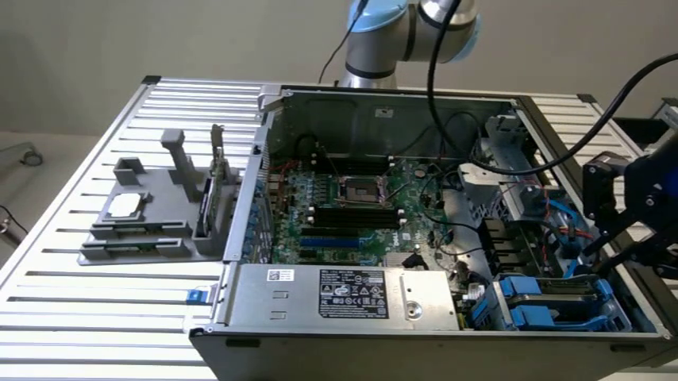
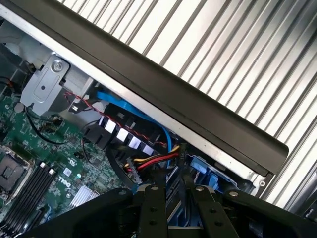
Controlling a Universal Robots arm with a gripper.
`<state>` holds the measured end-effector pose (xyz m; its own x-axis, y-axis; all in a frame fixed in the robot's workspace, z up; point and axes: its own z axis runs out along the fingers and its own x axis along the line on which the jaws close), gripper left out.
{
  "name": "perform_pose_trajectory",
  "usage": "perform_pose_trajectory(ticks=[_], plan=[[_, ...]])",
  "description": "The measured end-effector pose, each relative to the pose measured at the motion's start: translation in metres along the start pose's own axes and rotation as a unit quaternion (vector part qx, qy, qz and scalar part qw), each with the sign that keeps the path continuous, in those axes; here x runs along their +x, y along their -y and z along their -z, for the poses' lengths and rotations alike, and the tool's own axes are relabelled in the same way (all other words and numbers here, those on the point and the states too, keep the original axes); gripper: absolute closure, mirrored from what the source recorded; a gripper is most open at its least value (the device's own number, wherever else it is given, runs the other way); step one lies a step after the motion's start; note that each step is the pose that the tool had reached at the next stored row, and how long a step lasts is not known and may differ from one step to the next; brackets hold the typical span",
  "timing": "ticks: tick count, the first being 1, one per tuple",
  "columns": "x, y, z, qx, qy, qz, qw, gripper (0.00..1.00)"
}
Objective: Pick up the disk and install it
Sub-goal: 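Insert the first disk wire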
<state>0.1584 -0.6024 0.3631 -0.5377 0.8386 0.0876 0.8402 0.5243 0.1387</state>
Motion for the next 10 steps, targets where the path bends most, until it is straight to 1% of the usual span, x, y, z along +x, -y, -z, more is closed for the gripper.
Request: perform_pose_trajectory(ticks=[10], plan=[[-0.005, 0.0024, -0.015, -0.0003, 0.0006, -0.005, 1.0, 0.74]])
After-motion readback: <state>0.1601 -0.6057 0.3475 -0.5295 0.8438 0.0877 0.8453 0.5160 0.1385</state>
